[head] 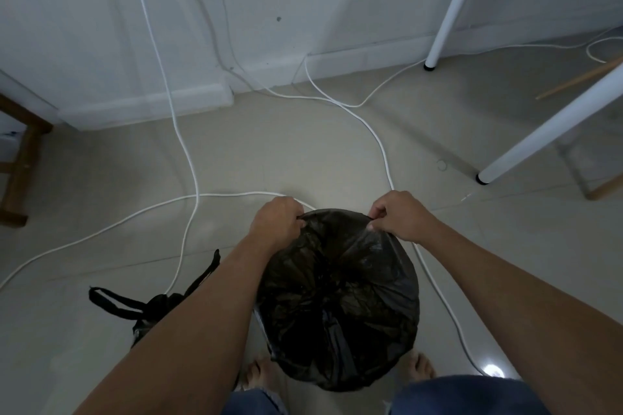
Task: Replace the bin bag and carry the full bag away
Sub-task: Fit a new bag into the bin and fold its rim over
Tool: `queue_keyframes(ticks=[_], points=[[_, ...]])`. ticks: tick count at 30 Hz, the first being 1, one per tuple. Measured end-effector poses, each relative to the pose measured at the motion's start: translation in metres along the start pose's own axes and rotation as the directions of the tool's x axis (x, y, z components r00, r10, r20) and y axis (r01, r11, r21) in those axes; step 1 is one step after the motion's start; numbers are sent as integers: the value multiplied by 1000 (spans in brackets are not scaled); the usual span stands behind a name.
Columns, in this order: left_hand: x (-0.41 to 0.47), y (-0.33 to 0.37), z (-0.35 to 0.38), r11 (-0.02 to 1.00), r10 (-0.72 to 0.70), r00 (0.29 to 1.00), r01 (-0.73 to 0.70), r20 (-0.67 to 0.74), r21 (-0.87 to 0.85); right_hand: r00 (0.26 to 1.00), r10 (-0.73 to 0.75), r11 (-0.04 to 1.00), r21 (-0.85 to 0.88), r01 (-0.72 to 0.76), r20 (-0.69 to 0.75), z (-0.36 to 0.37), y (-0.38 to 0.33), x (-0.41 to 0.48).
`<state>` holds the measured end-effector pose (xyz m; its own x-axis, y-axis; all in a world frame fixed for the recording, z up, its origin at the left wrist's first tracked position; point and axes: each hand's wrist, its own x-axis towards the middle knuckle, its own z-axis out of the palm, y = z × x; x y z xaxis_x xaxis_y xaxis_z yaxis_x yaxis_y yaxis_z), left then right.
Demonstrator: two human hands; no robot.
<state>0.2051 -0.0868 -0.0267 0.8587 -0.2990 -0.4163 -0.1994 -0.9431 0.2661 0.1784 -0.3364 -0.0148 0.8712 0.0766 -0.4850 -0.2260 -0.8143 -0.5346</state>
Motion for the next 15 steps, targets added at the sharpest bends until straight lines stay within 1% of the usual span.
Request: queue_keyframes(ticks=[2, 5, 6, 7, 9, 11, 12, 13, 14, 15], points=[[0, -2, -3, 1000, -11, 1000, 11, -18, 1, 1000, 3, 999, 35, -2, -11, -6, -2, -1], [-3, -10, -7, 992, -60, 998, 62, 18, -112, 1000, 13, 998, 69, -12, -16, -17, -5, -4], [-6, -12, -9, 986, -78, 997, 78, 8, -145, 999, 29, 997, 75, -27, -29, -20, -5, -6], [-9, -13, -11, 984, -85, 996, 78, -36, -160, 998, 45, 996, 80, -40, -54, -23, -5, -8], [-20, -9, -17, 982, -71, 973, 30, -218, -189, 989, 31, 997, 79, -19, -148, -28, -9, -15], [-34, 0, -20, 975, 2, 911, -94, -413, -202, 966, -93, 995, -2, 95, -240, -28, -17, -25], [-41, 6, -20, 971, 61, 886, -159, -460, -179, 952, -187, 982, -79, 173, -243, -25, -23, -31], [-49, 12, -17, 966, 130, 880, -216, -457, -141, 937, -286, 953, -166, 255, -202, -19, -31, -39], [-56, 18, -12, 961, 196, 897, -257, -396, -105, 919, -375, 908, -247, 338, -122, -9, -37, -46], [-62, 24, -5, 959, 246, 927, -275, -282, -68, 898, -440, 854, -319, 412, -19, 2, -42, -51]])
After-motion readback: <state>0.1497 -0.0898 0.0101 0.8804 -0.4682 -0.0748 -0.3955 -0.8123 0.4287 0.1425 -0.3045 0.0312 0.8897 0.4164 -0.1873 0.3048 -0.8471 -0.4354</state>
